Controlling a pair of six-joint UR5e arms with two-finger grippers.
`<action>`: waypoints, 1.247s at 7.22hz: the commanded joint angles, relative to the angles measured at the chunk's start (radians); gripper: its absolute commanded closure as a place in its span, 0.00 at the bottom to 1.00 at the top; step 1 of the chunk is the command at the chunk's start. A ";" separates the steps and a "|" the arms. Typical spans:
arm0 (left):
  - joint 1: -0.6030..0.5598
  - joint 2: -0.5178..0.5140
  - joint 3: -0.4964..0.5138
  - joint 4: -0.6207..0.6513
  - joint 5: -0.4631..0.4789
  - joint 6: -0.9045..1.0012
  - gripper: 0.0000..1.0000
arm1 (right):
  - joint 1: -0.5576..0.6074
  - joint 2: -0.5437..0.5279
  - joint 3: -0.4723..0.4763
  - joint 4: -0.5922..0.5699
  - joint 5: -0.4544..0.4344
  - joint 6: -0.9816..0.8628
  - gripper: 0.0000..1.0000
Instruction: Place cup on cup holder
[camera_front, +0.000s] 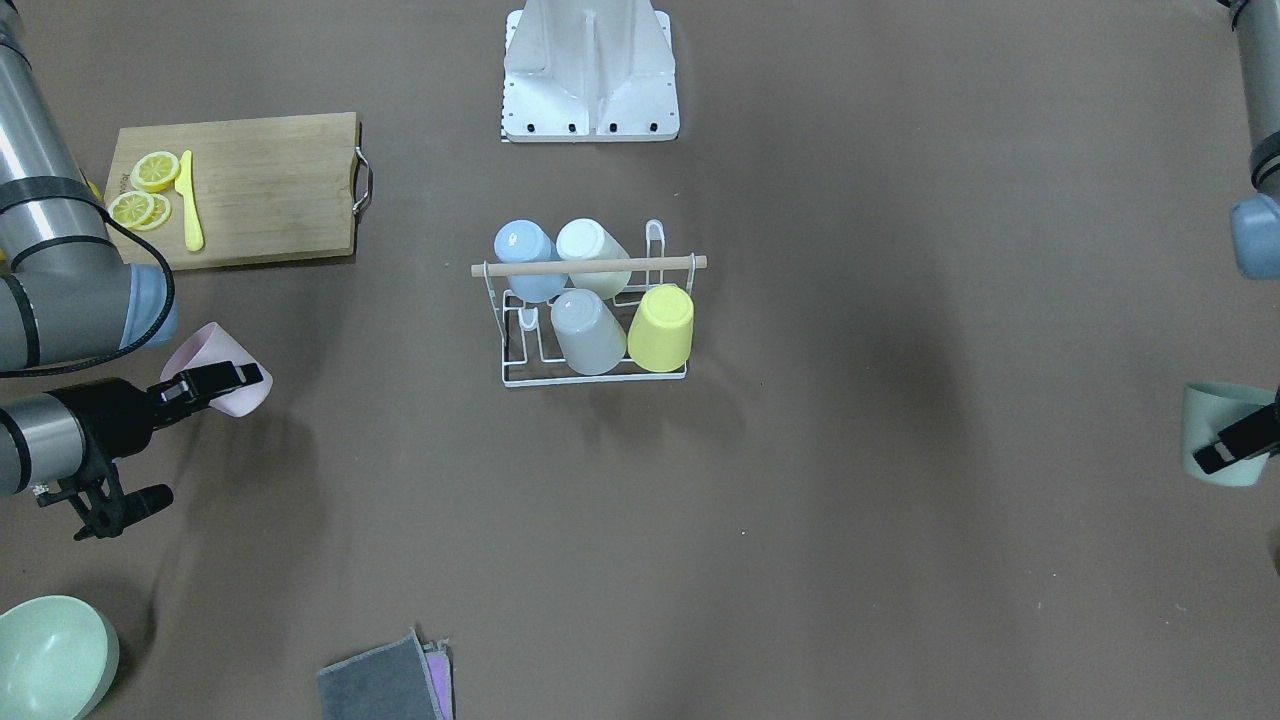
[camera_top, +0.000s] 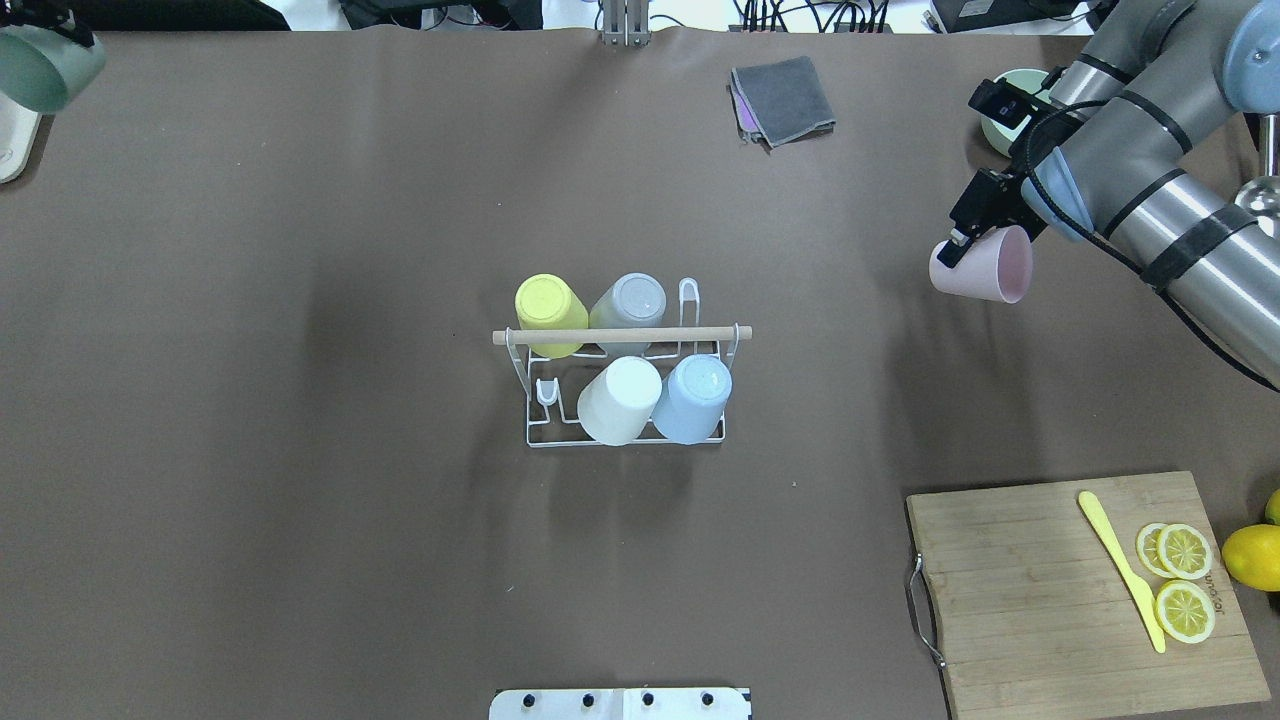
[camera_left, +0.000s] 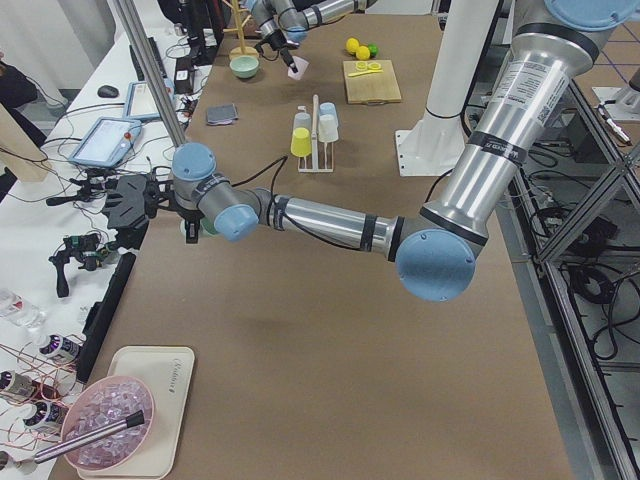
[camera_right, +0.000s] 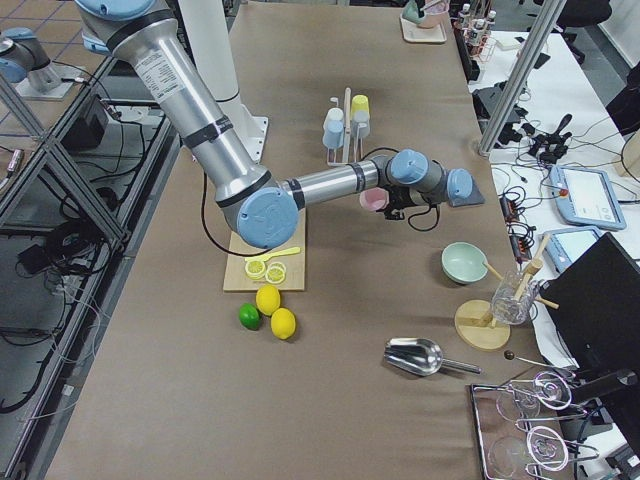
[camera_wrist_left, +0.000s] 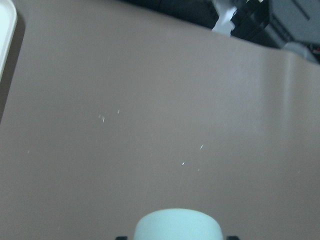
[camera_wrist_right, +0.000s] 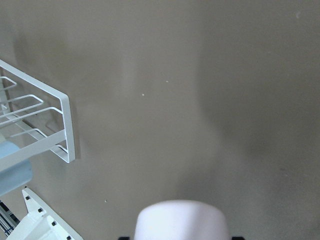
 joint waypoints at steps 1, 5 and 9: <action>0.040 -0.005 -0.008 -0.440 0.155 -0.239 1.00 | 0.001 -0.002 0.028 0.039 0.097 0.004 0.70; 0.300 0.003 -0.138 -0.830 0.771 -0.235 1.00 | -0.007 -0.011 0.019 0.123 0.379 -0.022 0.73; 0.652 0.032 -0.366 -0.873 1.189 0.055 1.00 | 0.007 -0.005 0.019 0.123 0.647 -0.388 0.75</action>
